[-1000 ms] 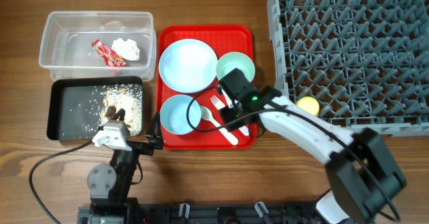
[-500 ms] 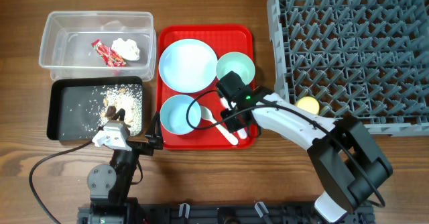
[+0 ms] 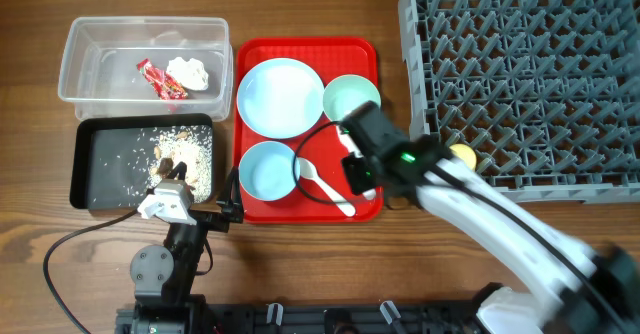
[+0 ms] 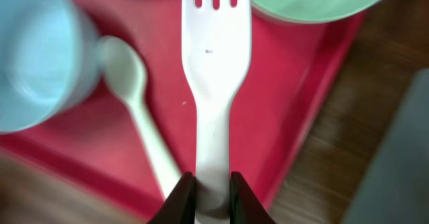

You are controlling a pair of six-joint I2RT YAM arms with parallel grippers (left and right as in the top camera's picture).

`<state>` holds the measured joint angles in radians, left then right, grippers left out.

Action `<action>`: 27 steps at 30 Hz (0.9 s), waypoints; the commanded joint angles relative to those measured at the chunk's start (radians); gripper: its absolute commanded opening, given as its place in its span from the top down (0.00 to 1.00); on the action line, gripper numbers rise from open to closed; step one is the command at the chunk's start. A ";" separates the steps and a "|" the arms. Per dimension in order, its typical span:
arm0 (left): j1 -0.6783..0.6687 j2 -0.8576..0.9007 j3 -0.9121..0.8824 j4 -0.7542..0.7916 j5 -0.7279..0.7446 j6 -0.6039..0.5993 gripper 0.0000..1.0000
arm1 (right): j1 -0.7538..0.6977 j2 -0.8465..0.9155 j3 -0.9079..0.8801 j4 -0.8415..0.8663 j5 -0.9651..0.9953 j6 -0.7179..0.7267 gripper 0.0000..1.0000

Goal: Sort waste into correct bins and load items into the dishwasher rack
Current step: 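Carry the white fork into the dishwasher rack and release, then reach the right gripper to the white spoon and grasp it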

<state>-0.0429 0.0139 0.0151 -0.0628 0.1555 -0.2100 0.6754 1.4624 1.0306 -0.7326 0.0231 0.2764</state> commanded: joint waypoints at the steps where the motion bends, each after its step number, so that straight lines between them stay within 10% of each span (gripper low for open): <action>1: 0.008 -0.011 -0.009 0.003 0.009 0.020 0.00 | -0.009 -0.168 0.005 -0.043 0.016 0.016 0.91; 8: 0.008 -0.011 -0.009 0.003 0.008 0.020 0.00 | -0.203 -0.286 0.005 -0.032 0.273 0.036 0.83; 21: 0.008 -0.011 -0.009 0.003 0.009 0.020 0.00 | -0.467 0.037 0.008 0.208 0.156 -0.177 0.80; 27: 0.008 -0.011 -0.010 0.003 0.008 0.020 0.00 | -0.406 -0.012 0.066 0.117 0.119 -0.162 0.40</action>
<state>-0.0429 0.0139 0.0151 -0.0628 0.1555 -0.2100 0.2295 1.4982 1.0389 -0.5789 0.1963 0.1154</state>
